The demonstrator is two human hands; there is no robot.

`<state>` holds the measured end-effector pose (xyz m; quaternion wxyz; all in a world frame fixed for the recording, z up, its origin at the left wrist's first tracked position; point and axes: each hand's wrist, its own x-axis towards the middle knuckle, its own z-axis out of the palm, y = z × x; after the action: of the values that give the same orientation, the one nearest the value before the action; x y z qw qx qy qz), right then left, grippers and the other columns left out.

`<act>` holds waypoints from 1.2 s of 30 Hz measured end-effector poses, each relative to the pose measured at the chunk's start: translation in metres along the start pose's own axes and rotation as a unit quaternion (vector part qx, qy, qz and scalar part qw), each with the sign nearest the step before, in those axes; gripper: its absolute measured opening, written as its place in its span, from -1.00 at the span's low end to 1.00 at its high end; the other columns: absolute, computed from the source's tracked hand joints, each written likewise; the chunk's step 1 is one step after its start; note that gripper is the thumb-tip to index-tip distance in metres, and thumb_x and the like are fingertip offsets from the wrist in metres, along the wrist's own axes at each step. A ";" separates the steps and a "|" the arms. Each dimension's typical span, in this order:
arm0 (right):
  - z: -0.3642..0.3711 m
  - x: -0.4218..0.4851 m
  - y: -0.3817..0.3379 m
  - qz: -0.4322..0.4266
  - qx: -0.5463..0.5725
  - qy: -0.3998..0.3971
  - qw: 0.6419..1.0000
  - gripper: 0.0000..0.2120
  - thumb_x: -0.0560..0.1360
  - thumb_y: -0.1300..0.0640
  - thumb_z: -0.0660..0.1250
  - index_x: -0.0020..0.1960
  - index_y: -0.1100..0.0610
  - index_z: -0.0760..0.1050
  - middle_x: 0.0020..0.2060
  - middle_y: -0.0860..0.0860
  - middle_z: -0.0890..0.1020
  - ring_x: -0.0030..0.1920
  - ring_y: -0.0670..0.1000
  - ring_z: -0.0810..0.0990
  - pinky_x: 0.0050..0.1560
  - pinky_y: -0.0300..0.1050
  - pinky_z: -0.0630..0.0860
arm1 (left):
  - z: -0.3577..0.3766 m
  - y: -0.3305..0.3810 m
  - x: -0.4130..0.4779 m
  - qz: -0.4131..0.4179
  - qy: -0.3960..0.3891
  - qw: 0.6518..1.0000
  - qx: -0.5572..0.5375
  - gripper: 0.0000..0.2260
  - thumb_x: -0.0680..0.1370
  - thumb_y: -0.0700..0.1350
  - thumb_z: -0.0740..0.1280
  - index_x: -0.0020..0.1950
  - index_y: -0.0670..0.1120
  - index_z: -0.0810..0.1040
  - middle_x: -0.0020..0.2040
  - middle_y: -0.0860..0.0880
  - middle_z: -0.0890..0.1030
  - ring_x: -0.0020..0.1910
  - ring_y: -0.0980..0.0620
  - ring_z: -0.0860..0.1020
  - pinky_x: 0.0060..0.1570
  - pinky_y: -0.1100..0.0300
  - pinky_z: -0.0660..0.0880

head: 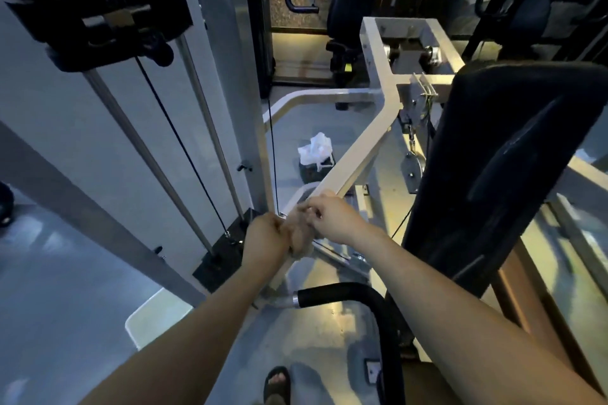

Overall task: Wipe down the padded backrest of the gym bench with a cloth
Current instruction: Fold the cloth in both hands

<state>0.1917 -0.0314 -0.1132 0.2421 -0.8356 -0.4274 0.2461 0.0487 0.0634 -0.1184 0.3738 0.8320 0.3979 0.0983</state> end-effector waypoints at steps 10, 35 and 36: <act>-0.044 -0.028 0.012 -0.058 0.099 0.051 0.992 -0.85 0.56 0.17 0.37 -0.14 -0.02 0.48 0.16 -0.08 0.54 0.12 -0.01 0.59 0.17 -0.09 0.51 | -0.012 0.043 -0.002 0.099 -0.014 0.991 -0.089 -0.91 0.66 -0.09 0.24 -0.02 0.05 0.48 -0.17 0.05 0.64 -0.18 0.15 0.60 -0.23 0.22 0.53; -0.181 -0.302 0.240 -0.008 0.254 0.236 0.938 -0.75 0.49 -0.05 0.54 0.11 -0.16 0.56 -0.02 -0.20 0.67 0.01 -0.24 0.63 -0.05 -0.35 0.56 | 0.194 0.286 -0.166 0.131 -0.223 0.940 -0.224 -0.78 0.58 -0.27 0.34 0.20 -0.15 0.65 0.15 -0.05 0.68 0.19 0.04 0.62 0.23 0.24 0.51; -0.183 -0.302 0.242 -0.005 0.260 0.249 0.933 -0.79 0.51 0.00 0.52 0.10 -0.15 0.56 -0.04 -0.17 0.68 -0.02 -0.22 0.64 -0.06 -0.30 0.58 | 0.193 0.292 -0.166 0.114 -0.226 0.934 -0.251 -0.77 0.60 -0.27 0.28 0.21 -0.20 0.64 0.15 -0.09 0.68 0.22 -0.03 0.62 0.24 0.15 0.53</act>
<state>0.2936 -0.4435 -0.0606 0.5506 -0.7756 -0.2793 0.1317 0.1995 -0.2819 -0.0273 0.6366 0.7513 0.1674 0.0466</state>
